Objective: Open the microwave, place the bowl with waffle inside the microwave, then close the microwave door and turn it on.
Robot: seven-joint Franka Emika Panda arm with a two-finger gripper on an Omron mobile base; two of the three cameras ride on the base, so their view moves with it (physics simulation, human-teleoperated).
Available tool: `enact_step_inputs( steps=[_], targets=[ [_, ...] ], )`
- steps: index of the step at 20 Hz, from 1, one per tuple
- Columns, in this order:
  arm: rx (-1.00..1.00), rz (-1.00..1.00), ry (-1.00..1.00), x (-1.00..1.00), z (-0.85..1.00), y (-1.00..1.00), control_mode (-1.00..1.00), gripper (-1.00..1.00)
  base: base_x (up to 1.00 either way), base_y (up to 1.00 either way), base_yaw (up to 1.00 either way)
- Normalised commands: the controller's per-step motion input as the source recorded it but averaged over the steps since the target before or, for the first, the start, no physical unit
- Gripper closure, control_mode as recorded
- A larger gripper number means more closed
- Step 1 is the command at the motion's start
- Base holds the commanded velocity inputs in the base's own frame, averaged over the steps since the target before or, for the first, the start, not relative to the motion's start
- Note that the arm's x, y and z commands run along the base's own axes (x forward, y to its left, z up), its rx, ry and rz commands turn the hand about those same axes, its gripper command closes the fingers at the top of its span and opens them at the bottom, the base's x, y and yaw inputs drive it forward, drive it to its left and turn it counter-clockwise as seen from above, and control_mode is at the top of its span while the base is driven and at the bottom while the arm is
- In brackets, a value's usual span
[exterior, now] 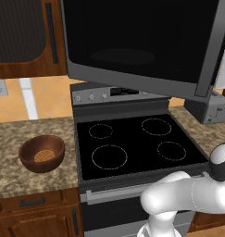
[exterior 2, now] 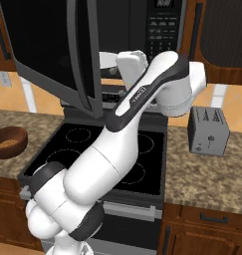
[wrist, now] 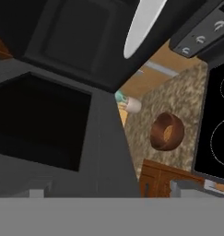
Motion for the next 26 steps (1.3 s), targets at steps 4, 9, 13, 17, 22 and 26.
enact_step_inputs(
  steps=[4, 9, 13, 17, 22, 26],
  targets=[
    [0.19, 0.15, 0.01, 0.23, 0.00, -0.37, -1.00, -1.00, 0.00, 0.00, 0.00],
    [0.10, 0.12, 0.00, 0.04, 0.00, -0.18, -1.00, -1.00, 0.00, 0.00, 0.00],
    [0.00, 0.04, 0.09, 0.15, 0.02, 0.54, -1.00, -1.00, 0.00, 0.00, 0.00],
    [0.00, 0.03, 0.04, -0.37, 0.09, 0.58, -1.00, -1.00, 0.00, 0.00, 0.00],
    [0.00, 0.07, 0.01, -0.88, 0.02, 0.60, -1.00, -1.00, 0.00, 0.00, 0.00],
    [0.00, 0.09, 0.02, -0.98, 0.00, 0.61, -1.00, -1.00, 0.00, 0.00, 0.00]
  ],
)
